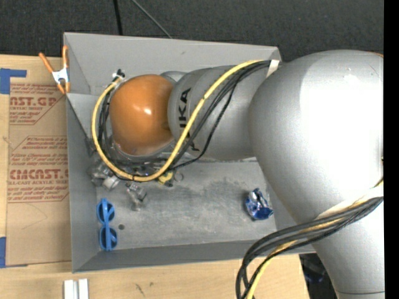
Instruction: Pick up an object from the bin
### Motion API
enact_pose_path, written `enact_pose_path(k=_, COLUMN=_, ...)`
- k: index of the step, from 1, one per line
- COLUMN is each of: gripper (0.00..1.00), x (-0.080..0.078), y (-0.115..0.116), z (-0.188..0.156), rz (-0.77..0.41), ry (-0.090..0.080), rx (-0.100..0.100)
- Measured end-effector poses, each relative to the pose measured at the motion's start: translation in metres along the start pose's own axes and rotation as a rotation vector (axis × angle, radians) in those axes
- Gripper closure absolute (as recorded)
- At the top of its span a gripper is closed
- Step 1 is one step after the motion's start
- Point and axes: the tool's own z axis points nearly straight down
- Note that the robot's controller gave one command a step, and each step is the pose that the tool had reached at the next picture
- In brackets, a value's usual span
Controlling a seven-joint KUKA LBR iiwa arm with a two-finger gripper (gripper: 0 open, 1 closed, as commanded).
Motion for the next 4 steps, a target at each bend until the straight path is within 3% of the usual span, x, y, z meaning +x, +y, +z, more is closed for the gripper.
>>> enact_pose_path(k=1, gripper=0.00, x=0.035, y=0.057, z=-0.008, rz=-0.258, ry=0.003, rx=0.000)
enact_pose_path(k=2, gripper=1.00, x=0.034, y=0.058, z=-0.009, rz=-0.258, ry=-0.001, rx=-0.001)
enact_pose_path(k=3, gripper=1.00, x=0.043, y=0.058, z=-0.127, rz=-0.252, ry=-0.007, rx=0.005)
enact_pose_path(k=4, gripper=1.00, x=0.055, y=0.025, z=-0.225, rz=-0.414, ry=-0.006, rx=0.007)
